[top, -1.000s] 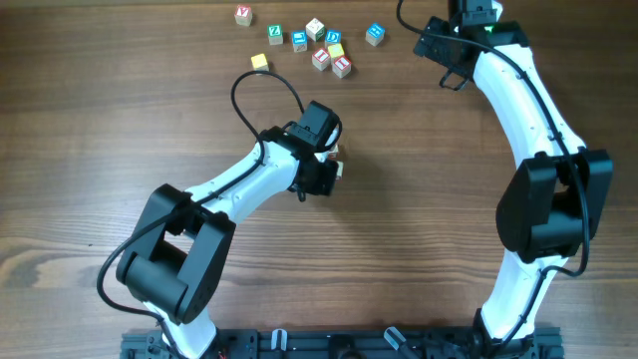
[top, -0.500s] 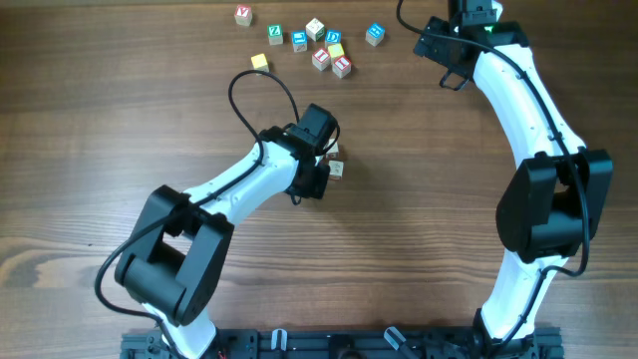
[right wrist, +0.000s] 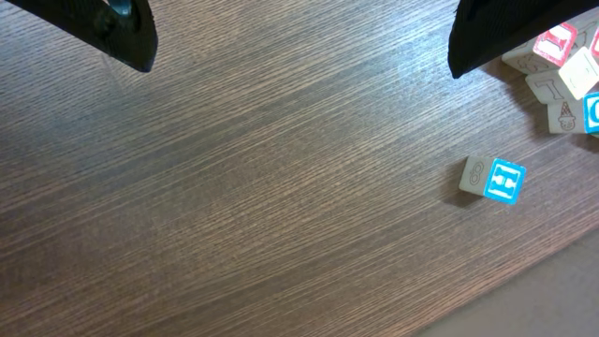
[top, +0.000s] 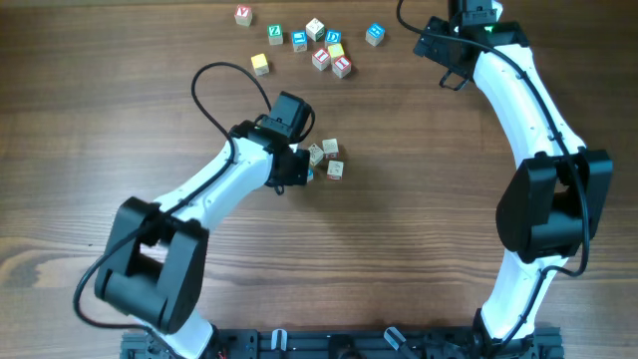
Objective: Form a circle
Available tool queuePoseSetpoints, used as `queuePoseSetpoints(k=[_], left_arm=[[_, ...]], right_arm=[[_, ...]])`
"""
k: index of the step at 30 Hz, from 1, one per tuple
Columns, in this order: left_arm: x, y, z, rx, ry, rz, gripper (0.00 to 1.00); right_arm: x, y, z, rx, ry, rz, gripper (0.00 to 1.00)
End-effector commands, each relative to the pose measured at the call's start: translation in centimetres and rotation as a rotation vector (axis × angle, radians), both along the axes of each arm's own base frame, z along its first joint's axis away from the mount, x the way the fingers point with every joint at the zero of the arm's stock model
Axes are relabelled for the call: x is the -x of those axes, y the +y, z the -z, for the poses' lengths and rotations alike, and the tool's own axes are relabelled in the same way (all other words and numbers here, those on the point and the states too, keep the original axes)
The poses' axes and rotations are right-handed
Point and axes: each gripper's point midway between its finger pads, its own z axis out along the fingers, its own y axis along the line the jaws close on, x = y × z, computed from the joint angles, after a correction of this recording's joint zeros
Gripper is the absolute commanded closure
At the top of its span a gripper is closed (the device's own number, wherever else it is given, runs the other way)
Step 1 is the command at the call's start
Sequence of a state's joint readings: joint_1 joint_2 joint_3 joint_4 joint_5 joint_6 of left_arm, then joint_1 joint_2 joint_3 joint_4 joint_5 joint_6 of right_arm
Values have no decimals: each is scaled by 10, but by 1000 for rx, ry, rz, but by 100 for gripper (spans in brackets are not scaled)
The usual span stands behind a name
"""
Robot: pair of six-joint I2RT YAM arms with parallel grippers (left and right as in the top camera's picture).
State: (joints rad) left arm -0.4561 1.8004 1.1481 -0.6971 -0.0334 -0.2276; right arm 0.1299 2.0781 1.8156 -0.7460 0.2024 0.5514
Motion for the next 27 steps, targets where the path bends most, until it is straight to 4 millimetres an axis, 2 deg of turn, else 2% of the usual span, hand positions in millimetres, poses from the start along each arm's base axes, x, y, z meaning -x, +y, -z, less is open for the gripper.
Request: queuePoseSetpoints(k=[1,4,12,27], left_arm=[[6,7,23,-35,50,-21,96],[6,6,31,-40,60,-21,96],[-4,1,29,-14,20,-20,96],[5,-12,29,42,61,1,96]], right_arm=[[-1,2,4,-6,6,-7,0],[-1,2,4,-6,6,-6,0],[-1,2,4,-6,6,-7,0],[-1,2,4,-6,6,-6,0]])
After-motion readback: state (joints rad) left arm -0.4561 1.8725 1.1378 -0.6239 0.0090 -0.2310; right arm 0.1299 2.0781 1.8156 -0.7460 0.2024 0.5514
